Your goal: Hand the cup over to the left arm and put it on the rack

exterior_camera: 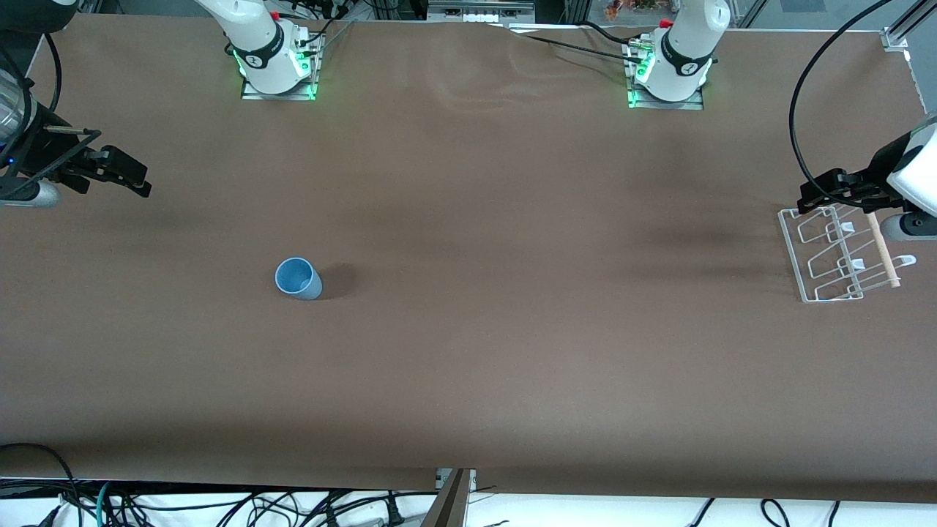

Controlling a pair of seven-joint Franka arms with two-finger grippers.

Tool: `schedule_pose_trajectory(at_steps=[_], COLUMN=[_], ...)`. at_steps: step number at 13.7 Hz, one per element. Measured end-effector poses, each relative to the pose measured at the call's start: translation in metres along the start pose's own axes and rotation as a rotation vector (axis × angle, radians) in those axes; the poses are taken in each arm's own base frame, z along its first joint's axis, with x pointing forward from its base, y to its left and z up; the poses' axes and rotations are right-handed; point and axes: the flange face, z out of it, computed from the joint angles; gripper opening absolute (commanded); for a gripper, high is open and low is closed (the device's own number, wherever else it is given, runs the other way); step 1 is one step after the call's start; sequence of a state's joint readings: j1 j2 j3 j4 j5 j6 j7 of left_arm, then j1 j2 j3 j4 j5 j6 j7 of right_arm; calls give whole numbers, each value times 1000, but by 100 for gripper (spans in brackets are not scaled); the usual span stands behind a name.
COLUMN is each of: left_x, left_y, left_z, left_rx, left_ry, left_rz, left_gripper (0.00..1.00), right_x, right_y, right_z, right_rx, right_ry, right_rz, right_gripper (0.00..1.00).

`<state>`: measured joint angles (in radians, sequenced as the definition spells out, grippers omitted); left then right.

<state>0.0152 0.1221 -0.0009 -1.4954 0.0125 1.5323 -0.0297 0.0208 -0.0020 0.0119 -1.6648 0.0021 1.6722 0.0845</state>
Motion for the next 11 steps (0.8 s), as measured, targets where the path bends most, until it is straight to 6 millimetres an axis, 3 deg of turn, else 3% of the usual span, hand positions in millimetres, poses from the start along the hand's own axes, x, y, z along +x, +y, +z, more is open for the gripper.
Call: schedule_pose_trajectory(at_steps=[11], left_x=[0], left_y=[0], left_z=[0], left_rx=[0], left_ry=[0], left_rz=[0], left_gripper=[100], right_x=[0], right_y=[0], right_z=[-2], right_rx=[1], right_ry=[8], right_rz=[14], right_gripper=[100])
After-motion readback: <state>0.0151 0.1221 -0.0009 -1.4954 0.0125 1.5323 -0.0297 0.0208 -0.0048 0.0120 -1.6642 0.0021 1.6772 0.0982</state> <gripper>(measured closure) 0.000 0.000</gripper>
